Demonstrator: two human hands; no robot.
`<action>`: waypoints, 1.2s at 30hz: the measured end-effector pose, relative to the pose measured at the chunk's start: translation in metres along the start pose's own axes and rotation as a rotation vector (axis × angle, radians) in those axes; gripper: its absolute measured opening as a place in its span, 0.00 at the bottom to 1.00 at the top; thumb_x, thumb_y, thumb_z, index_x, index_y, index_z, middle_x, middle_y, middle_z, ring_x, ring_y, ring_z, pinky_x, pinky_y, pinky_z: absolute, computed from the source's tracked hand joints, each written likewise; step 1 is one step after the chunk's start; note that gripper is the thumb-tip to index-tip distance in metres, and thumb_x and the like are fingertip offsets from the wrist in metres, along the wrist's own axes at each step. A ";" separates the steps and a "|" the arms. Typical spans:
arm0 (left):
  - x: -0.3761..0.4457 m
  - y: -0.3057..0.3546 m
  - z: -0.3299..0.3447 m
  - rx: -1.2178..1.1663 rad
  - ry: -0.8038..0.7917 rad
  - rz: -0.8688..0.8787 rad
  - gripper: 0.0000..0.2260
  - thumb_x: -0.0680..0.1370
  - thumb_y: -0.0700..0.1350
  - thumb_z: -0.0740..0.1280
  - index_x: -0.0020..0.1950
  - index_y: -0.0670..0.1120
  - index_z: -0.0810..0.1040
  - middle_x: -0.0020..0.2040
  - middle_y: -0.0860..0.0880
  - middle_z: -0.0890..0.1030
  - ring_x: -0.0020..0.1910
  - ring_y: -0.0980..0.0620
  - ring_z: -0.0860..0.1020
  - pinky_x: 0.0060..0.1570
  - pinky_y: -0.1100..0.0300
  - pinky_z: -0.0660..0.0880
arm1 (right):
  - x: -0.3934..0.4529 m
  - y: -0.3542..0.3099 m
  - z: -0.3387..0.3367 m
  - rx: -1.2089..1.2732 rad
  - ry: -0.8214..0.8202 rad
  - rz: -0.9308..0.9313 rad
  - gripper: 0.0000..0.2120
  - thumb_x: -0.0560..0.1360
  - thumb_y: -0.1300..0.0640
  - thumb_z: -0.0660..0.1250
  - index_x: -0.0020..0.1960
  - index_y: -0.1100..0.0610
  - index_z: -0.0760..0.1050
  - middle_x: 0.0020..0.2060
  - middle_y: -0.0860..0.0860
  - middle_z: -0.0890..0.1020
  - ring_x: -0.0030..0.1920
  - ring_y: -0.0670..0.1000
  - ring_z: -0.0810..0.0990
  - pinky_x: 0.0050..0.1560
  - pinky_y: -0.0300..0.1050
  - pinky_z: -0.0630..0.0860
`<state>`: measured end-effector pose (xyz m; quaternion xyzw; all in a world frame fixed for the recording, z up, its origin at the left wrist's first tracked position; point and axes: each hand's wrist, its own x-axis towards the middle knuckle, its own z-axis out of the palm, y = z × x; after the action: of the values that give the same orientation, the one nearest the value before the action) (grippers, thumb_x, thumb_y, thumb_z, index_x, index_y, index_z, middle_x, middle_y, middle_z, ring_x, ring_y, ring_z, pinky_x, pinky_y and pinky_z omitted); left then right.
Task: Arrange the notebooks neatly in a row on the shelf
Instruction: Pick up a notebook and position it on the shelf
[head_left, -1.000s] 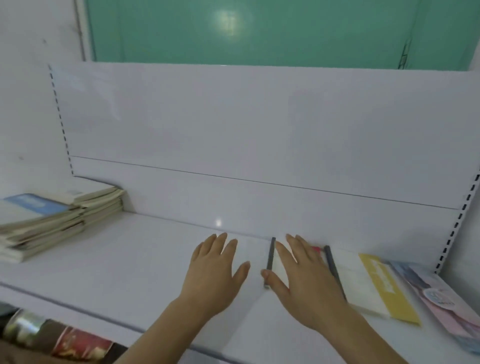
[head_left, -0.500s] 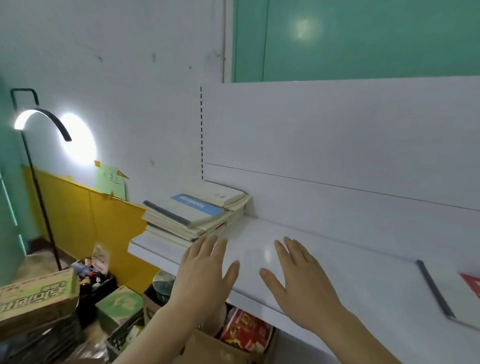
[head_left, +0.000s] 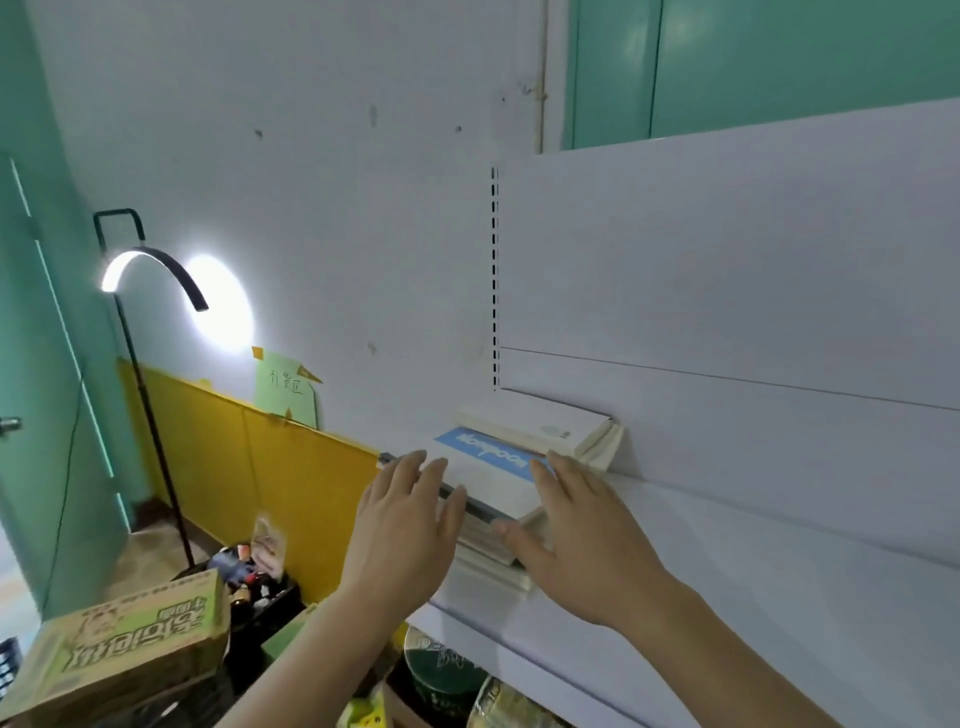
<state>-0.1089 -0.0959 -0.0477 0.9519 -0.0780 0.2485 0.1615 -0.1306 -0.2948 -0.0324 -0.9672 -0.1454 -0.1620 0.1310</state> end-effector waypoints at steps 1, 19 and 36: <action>0.010 -0.004 0.002 0.002 -0.013 0.012 0.27 0.82 0.63 0.48 0.77 0.52 0.64 0.79 0.51 0.62 0.79 0.50 0.56 0.77 0.51 0.56 | 0.009 -0.002 0.002 -0.020 -0.011 0.008 0.39 0.76 0.30 0.47 0.78 0.53 0.51 0.77 0.51 0.55 0.76 0.51 0.51 0.76 0.49 0.52; 0.072 -0.076 0.007 -0.551 0.257 0.441 0.18 0.81 0.52 0.58 0.68 0.48 0.74 0.64 0.53 0.76 0.66 0.53 0.72 0.65 0.55 0.71 | 0.028 -0.060 -0.017 -0.012 0.401 0.151 0.21 0.80 0.40 0.50 0.41 0.48 0.76 0.26 0.45 0.76 0.29 0.47 0.75 0.30 0.42 0.71; 0.054 -0.041 -0.038 -1.366 -0.146 -0.053 0.11 0.85 0.46 0.58 0.65 0.58 0.71 0.54 0.59 0.80 0.53 0.58 0.79 0.37 0.68 0.78 | 0.001 -0.126 0.020 -0.141 0.534 0.198 0.26 0.82 0.42 0.47 0.73 0.53 0.68 0.70 0.46 0.72 0.70 0.42 0.67 0.68 0.37 0.65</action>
<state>-0.0698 -0.0484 -0.0001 0.6523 -0.2046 0.0748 0.7260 -0.1645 -0.1723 -0.0244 -0.9064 0.0007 -0.4072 0.1125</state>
